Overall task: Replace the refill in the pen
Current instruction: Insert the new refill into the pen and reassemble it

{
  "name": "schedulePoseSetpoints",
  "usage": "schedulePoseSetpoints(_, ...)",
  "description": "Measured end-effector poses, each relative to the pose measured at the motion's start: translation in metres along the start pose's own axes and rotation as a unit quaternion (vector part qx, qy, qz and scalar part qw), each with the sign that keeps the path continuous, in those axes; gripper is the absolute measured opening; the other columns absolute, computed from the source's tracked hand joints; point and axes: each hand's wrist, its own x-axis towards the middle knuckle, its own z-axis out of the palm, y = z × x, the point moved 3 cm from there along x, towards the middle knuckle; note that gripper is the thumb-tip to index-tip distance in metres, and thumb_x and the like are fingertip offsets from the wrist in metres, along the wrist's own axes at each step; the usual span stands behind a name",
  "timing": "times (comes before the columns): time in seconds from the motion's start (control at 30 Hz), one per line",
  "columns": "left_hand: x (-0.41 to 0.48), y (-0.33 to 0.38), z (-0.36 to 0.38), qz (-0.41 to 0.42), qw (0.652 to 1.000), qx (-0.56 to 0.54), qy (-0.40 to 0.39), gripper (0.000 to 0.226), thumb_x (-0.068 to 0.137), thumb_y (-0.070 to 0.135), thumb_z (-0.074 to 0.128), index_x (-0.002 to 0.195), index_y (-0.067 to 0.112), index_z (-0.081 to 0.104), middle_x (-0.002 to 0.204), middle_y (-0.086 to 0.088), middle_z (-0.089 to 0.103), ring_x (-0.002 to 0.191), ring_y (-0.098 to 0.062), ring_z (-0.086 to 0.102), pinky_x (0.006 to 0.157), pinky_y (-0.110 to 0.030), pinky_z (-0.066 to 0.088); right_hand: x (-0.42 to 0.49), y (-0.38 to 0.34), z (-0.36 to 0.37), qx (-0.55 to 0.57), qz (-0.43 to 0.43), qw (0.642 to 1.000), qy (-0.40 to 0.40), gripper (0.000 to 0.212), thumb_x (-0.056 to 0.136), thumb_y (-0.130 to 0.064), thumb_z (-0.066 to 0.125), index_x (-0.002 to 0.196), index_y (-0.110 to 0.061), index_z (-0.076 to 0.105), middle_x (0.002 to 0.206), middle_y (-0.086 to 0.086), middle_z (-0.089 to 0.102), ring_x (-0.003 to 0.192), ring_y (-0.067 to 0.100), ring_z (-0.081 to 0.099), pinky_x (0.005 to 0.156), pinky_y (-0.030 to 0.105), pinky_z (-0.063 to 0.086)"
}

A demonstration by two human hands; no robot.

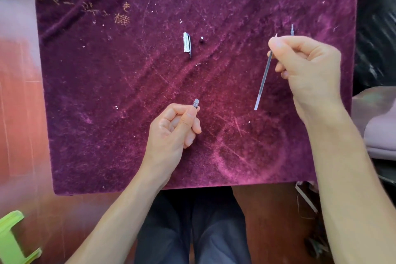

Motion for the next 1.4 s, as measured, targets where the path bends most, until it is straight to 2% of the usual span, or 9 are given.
schedulePoseSetpoints(0.2,0.006,0.000,0.004,-0.020,0.999,-0.048,-0.001,0.017,0.095,0.040,0.064,0.095,0.024,0.071,0.075,-0.004,0.065,0.050,-0.007,0.043,0.050,-0.020,0.037,0.039,0.001,-0.043,-0.141,-0.045,0.988,0.052,0.007,0.087,-0.033,0.079,0.092,-0.029,0.082,0.065,-0.026,0.074,0.058,-0.008,0.065,0.060,0.015,0.054)
schedulePoseSetpoints(0.33,0.008,0.000,0.006,-0.019,0.998,-0.052,0.000,0.016,0.093,0.042,0.065,0.093,0.027,0.072,0.075,-0.004,0.064,0.050,-0.006,0.044,0.049,-0.018,0.037,0.055,0.006,-0.053,-0.214,-0.044,0.973,0.077,0.016,0.084,-0.041,0.078,0.095,-0.032,0.084,0.073,-0.021,0.074,0.065,-0.004,0.069,0.080,0.030,0.065)
schedulePoseSetpoints(0.6,0.005,-0.003,0.008,-0.025,0.999,-0.048,0.007,0.017,0.096,0.039,0.065,0.097,0.024,0.072,0.075,-0.003,0.065,0.051,-0.006,0.045,0.050,-0.018,0.038,0.070,0.011,-0.051,-0.260,-0.056,0.959,0.098,0.025,0.088,-0.042,0.076,0.102,-0.024,0.086,0.085,-0.011,0.077,0.070,-0.004,0.068,0.080,0.017,0.058)
schedulePoseSetpoints(0.77,0.003,-0.005,0.009,-0.028,0.998,-0.050,0.010,0.019,0.095,0.039,0.065,0.098,0.021,0.070,0.075,-0.003,0.065,0.051,-0.007,0.045,0.050,-0.020,0.037,0.071,0.014,-0.051,-0.276,-0.064,0.955,0.087,0.024,0.088,-0.040,0.076,0.103,-0.023,0.086,0.084,-0.011,0.075,0.063,-0.021,0.062,0.067,-0.005,0.043)
schedulePoseSetpoints(1.0,0.001,-0.002,0.011,-0.028,0.998,-0.058,0.017,0.030,0.090,0.042,0.066,0.101,0.015,0.068,0.074,-0.004,0.064,0.051,-0.007,0.044,0.050,-0.020,0.036,0.065,0.006,-0.049,-0.287,-0.057,0.952,0.093,0.028,0.090,-0.043,0.075,0.105,-0.023,0.085,0.090,-0.011,0.077,0.071,-0.007,0.067,0.067,-0.005,0.041)
schedulePoseSetpoints(1.1,0.002,0.000,0.011,-0.028,0.998,-0.058,0.018,0.030,0.090,0.042,0.065,0.101,0.014,0.067,0.074,-0.004,0.063,0.051,-0.007,0.044,0.050,-0.019,0.037,0.061,-0.002,-0.045,-0.294,-0.060,0.950,0.086,0.026,0.090,-0.044,0.074,0.102,-0.024,0.085,0.083,-0.014,0.074,0.067,-0.014,0.064,0.066,-0.005,0.040)
schedulePoseSetpoints(1.17,0.002,0.000,0.011,-0.026,0.998,-0.059,0.020,0.030,0.090,0.042,0.065,0.101,0.013,0.067,0.074,-0.004,0.063,0.051,-0.007,0.043,0.050,-0.019,0.037,0.059,-0.006,-0.039,-0.307,-0.061,0.947,0.073,0.026,0.090,-0.045,0.074,0.100,-0.024,0.085,0.080,-0.013,0.073,0.068,-0.010,0.065,0.071,0.003,0.045)
schedulePoseSetpoints(1.3,0.001,0.000,0.012,-0.022,0.998,-0.060,0.023,0.031,0.090,0.043,0.066,0.101,0.014,0.068,0.073,-0.004,0.063,0.051,-0.007,0.044,0.050,-0.019,0.037,0.058,-0.009,-0.029,-0.338,-0.056,0.938,0.063,0.028,0.090,-0.045,0.075,0.102,-0.022,0.085,0.093,-0.001,0.080,0.092,0.016,0.075,0.092,0.038,0.060)
schedulePoseSetpoints(1.4,0.001,-0.002,0.012,-0.022,0.998,-0.060,0.020,0.027,0.092,0.042,0.067,0.099,0.016,0.068,0.074,-0.004,0.063,0.051,-0.007,0.044,0.050,-0.020,0.036,0.059,-0.009,-0.026,-0.354,-0.040,0.932,0.065,0.027,0.090,-0.042,0.076,0.104,-0.021,0.084,0.098,0.002,0.081,0.098,0.023,0.076,0.097,0.046,0.060)
